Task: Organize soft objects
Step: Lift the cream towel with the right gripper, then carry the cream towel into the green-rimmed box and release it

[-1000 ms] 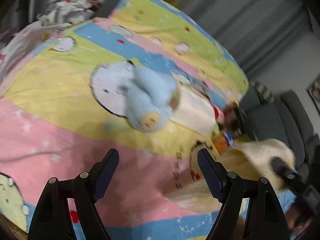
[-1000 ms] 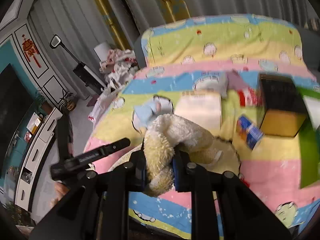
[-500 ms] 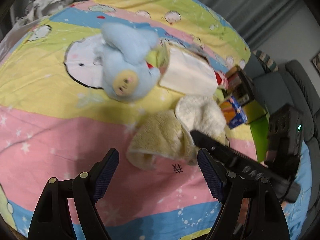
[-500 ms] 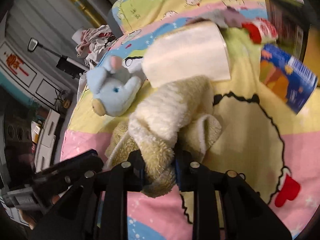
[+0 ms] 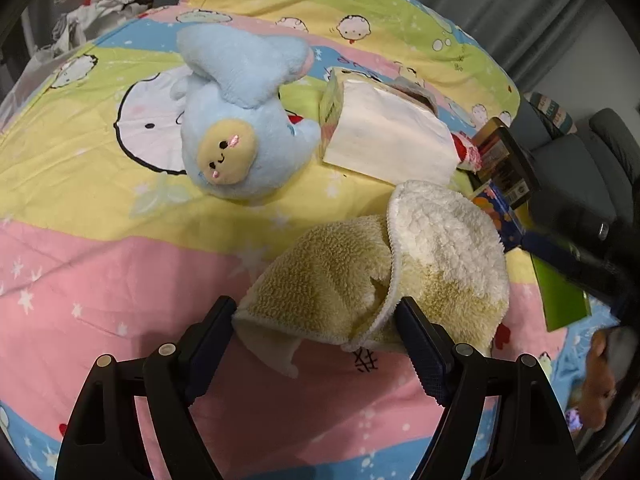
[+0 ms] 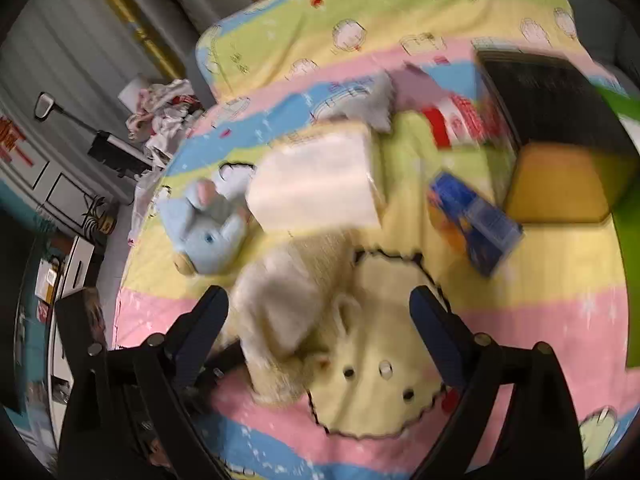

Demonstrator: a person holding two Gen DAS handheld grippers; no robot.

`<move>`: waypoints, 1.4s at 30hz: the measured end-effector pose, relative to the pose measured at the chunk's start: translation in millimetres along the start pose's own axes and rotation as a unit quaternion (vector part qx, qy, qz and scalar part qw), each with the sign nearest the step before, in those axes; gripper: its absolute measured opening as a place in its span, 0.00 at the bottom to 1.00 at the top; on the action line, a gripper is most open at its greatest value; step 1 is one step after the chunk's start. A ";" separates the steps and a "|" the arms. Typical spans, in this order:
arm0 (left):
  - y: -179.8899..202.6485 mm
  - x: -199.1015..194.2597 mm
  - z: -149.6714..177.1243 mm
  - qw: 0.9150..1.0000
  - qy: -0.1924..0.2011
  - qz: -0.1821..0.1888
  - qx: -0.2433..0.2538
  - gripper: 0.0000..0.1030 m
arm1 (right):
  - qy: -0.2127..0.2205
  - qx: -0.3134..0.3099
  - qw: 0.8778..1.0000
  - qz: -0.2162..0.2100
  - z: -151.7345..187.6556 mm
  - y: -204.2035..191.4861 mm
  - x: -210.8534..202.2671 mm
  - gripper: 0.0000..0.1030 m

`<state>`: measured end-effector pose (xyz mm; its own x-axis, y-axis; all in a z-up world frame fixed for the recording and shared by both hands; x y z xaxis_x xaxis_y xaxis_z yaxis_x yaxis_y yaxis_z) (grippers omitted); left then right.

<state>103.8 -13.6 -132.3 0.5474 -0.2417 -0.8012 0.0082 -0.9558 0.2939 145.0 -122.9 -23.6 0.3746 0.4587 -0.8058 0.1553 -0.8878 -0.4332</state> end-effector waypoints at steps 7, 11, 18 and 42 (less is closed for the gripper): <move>0.0 4.2 -3.1 1.000 0.017 -0.008 -0.002 0.78 | -0.034 -0.027 0.999 -0.031 8.0 -15.4 47.9 0.86; 1.1 5.3 -6.2 0.999 0.027 0.005 -0.017 0.77 | -0.075 -0.019 0.996 -0.048 28.0 -11.3 70.1 0.60; 25.3 8.8 -14.0 0.996 0.043 0.070 -0.031 0.48 | -0.093 -0.019 0.992 -0.078 40.4 -20.7 65.4 0.40; 277.1 -47.1 -100.1 0.943 0.175 0.192 0.207 0.48 | 0.219 0.090 0.970 -0.052 -56.9 101.7 -168.7 0.37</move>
Point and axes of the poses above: each gripper's, at about its wrist camera, not at the fingertips, and x roughly the way its jaws point, y to its right, z to its underside, the point moved 10 cm from there along x, roughly the way its jaws point, and after that the axes turned 11 degrees about x, right-handed, at the moved point
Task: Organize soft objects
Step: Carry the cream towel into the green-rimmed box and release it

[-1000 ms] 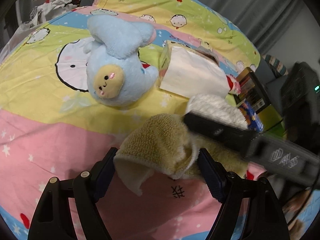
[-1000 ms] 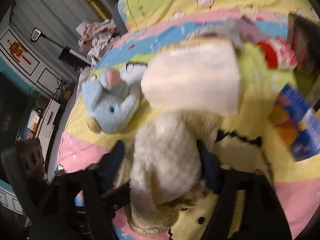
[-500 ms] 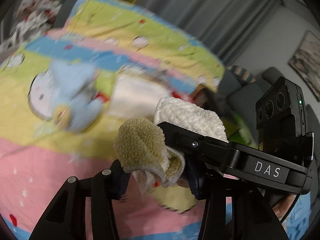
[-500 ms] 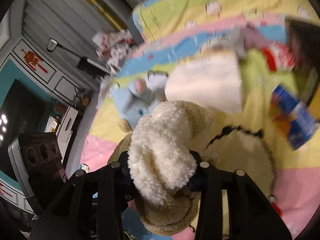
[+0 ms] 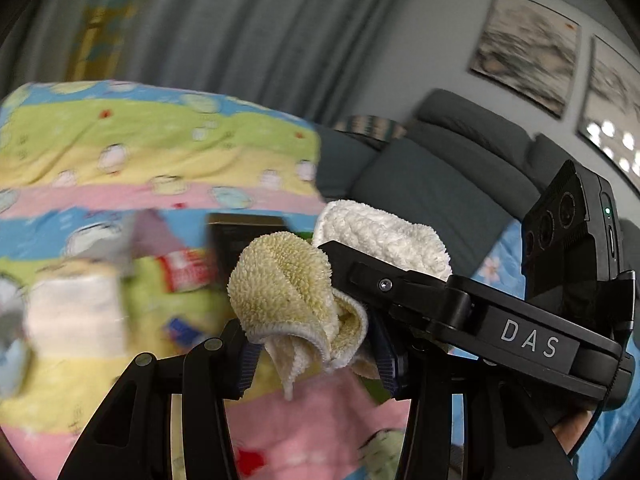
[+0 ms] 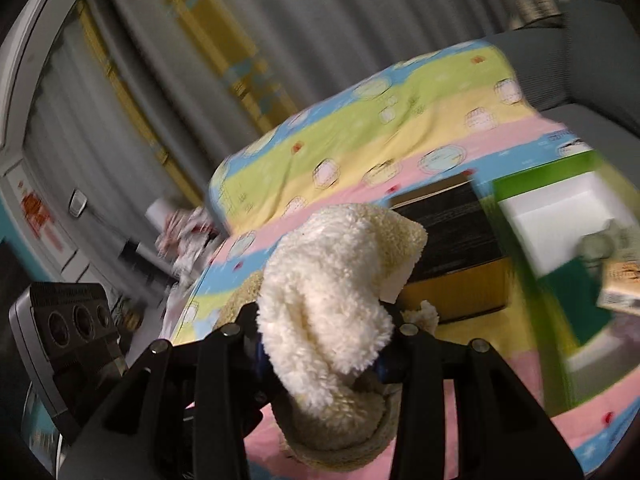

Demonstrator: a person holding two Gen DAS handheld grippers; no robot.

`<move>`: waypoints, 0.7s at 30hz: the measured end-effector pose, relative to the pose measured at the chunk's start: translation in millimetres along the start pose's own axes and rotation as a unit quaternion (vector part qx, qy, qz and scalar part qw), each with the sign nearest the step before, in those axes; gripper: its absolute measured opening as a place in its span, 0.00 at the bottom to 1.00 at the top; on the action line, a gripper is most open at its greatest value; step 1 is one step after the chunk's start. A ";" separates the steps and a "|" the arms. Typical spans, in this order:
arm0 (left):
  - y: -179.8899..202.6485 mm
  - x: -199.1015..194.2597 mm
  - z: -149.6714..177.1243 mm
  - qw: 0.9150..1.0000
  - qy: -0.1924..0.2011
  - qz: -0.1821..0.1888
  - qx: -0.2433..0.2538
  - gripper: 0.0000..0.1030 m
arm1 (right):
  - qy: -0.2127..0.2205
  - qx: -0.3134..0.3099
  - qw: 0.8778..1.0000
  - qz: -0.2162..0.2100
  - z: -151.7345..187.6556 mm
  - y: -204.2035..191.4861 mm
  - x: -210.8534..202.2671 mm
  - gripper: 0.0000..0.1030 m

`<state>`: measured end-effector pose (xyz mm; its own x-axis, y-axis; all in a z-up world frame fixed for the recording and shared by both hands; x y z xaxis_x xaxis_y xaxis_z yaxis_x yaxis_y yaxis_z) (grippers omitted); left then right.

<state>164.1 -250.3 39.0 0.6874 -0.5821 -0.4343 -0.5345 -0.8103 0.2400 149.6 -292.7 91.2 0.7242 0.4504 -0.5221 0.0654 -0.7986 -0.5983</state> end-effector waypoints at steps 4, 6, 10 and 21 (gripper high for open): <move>43.3 40.7 -8.7 0.999 -0.014 0.039 0.032 0.48 | 0.050 0.040 0.997 0.033 -29.1 49.4 -27.3 0.37; 64.4 57.2 -9.1 0.997 -0.022 0.055 0.047 0.48 | 0.071 0.058 0.994 0.055 -39.0 73.9 -39.8 0.37; 99.1 93.6 -9.1 0.993 -0.036 0.093 0.067 0.48 | 0.105 0.088 0.987 0.080 -52.9 112.8 -55.8 0.37; 117.5 160.8 1.7 0.988 -0.085 0.099 0.079 0.48 | 0.138 0.164 0.967 0.141 -67.8 186.7 -58.9 0.36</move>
Point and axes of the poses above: each gripper's, at about its wrist camera, not at the fingertips, and x roughly the way its jaws point, y to its right, z to its underside, the point moved 10 cm from there along x, roughly the way its jaws point, and after that the axes turned 11 degrees about x, right-handed, at the moved point
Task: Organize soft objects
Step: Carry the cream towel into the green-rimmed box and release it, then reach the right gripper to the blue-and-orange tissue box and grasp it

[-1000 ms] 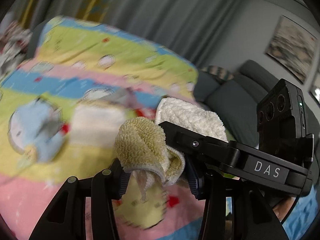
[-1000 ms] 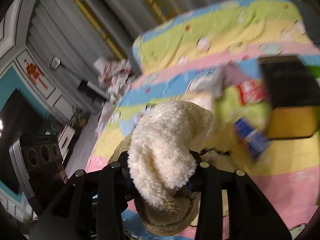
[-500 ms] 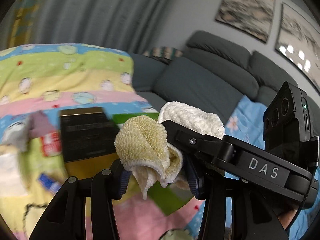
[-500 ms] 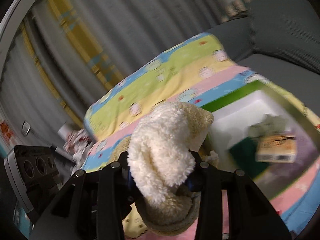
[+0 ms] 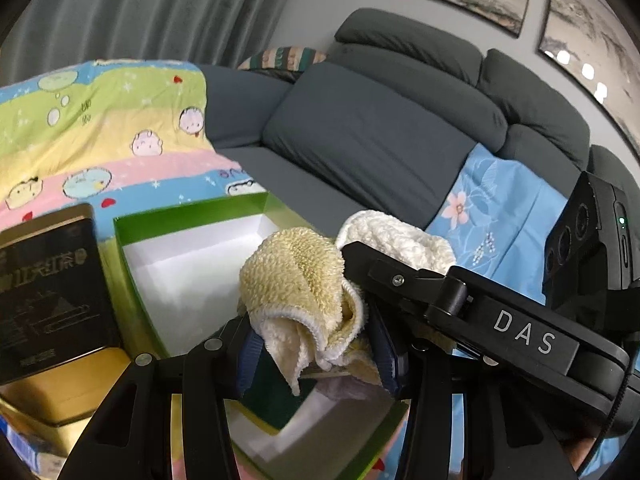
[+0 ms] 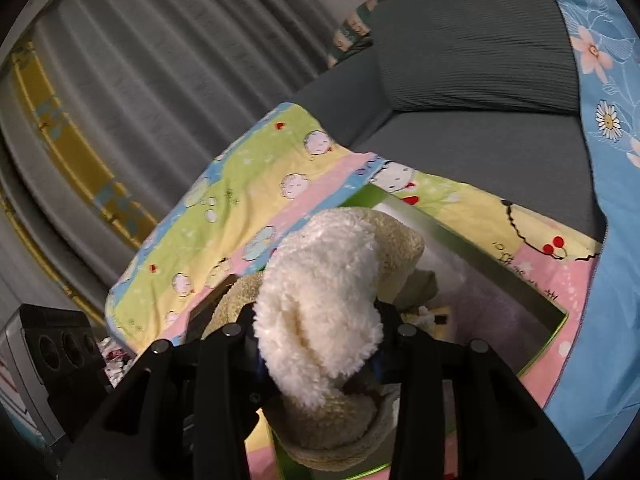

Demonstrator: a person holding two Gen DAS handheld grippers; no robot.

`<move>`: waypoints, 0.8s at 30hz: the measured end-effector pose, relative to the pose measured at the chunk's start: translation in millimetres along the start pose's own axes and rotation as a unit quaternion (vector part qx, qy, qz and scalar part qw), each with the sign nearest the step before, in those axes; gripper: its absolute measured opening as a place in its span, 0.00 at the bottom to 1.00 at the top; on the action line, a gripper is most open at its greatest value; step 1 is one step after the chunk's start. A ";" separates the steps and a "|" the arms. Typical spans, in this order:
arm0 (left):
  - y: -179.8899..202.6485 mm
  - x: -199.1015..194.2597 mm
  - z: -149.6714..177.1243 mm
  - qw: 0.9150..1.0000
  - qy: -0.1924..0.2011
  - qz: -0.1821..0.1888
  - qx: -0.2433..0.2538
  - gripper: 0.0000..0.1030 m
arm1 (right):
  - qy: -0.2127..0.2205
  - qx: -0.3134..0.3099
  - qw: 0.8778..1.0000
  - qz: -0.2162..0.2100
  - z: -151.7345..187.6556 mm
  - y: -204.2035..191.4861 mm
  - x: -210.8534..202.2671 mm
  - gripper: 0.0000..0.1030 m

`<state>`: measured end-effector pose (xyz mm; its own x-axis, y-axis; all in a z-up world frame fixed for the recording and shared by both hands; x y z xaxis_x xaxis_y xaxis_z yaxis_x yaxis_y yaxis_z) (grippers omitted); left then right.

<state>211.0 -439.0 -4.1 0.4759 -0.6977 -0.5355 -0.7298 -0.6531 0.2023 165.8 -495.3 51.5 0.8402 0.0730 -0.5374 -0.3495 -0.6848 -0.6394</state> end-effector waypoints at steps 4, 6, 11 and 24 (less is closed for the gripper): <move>-7.3 17.9 12.6 0.999 -0.027 -0.009 -0.017 0.48 | -0.019 0.029 0.999 0.024 2.8 16.8 13.7 0.36; -10.2 19.3 16.4 0.999 -0.029 -0.023 -0.016 0.48 | -0.016 0.027 0.998 0.051 2.4 25.3 17.8 0.38; -9.9 12.5 19.3 0.999 -0.034 -0.033 -0.011 0.58 | -0.014 0.042 0.997 0.063 0.7 36.4 17.9 0.45; -19.1 -62.0 14.5 0.999 -0.004 -0.045 -0.027 0.82 | 0.046 -0.007 0.997 0.065 -6.9 8.5 -31.7 0.95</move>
Point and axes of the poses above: each gripper's, at about its wrist camera, not at the fingertips, and x roughly the way its jaws point, y to its right, z to its underside, the point moved 10 cm from there along x, roughly the way its jaws point, and after that the axes turned 11 degrees about x, right-handed, at the moved point
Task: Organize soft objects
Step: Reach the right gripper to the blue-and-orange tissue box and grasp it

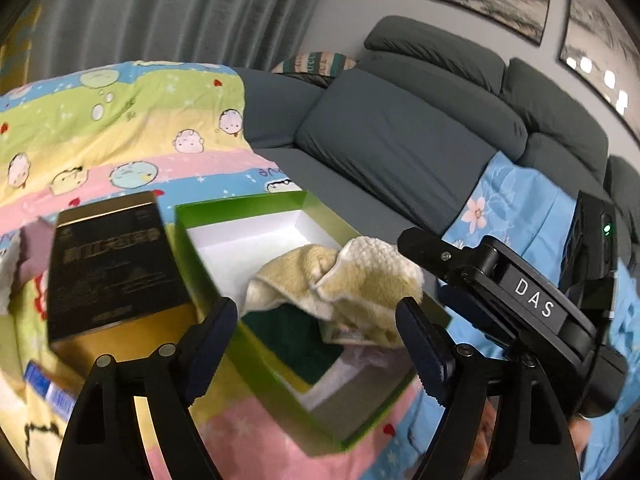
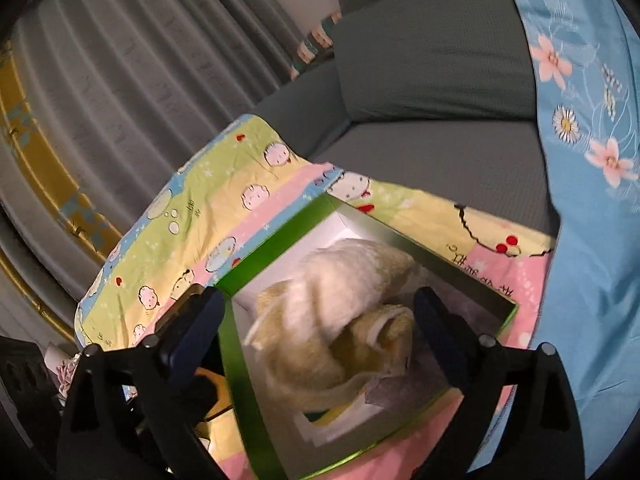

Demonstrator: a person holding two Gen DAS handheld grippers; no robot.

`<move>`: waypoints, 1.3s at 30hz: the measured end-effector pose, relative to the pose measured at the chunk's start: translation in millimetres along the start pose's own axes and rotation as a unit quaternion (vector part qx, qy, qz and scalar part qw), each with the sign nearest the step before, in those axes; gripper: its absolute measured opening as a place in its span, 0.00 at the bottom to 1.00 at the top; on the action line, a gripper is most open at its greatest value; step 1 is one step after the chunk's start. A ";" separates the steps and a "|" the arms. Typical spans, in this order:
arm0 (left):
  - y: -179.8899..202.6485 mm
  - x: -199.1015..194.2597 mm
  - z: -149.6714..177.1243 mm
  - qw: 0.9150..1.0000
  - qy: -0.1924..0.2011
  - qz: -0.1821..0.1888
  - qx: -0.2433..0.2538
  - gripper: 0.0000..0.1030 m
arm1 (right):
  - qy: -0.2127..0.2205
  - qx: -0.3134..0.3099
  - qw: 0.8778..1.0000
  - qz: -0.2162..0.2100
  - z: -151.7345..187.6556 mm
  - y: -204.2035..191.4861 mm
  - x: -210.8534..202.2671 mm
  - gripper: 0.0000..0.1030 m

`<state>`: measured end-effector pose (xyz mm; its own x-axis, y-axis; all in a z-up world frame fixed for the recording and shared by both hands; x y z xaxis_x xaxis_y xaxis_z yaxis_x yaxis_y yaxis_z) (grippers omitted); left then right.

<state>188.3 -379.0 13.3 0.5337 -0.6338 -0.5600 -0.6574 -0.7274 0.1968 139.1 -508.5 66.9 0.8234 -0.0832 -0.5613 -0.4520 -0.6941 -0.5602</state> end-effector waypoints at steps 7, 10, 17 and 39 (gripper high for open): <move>-22.3 -47.2 12.5 0.999 0.005 -0.015 -0.034 0.92 | 0.011 -0.027 1.000 -0.008 5.7 -19.6 -18.5 0.99; -40.8 -69.8 25.5 0.998 0.006 -0.046 -0.050 0.92 | 0.016 -0.043 0.999 -0.014 10.4 -30.7 -27.8 0.99; -109.5 -134.0 77.5 0.983 -0.001 -0.144 -0.111 0.92 | 0.000 -0.080 0.996 -0.034 29.1 -61.4 -33.1 0.99; -279.8 -257.2 220.4 0.907 -0.011 -0.313 -0.283 0.92 | -0.180 -0.250 0.942 -0.133 198.9 -190.8 14.9 0.82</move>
<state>117.8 45.5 -75.1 0.6926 -0.0497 -0.7196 0.1514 -0.9654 0.2125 169.3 -235.1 44.3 0.6742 0.3268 -0.6624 0.0455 -0.9134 -0.4044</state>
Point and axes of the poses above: each gripper's, at about its wrist camera, not at the fingertips, and x roughly the way its jaws point, y to its right, z to its underside, the point moved 10 cm from there along x, roughly the way its jaws point, and after that the axes turned 11 degrees about x, right-handed, at the moved point
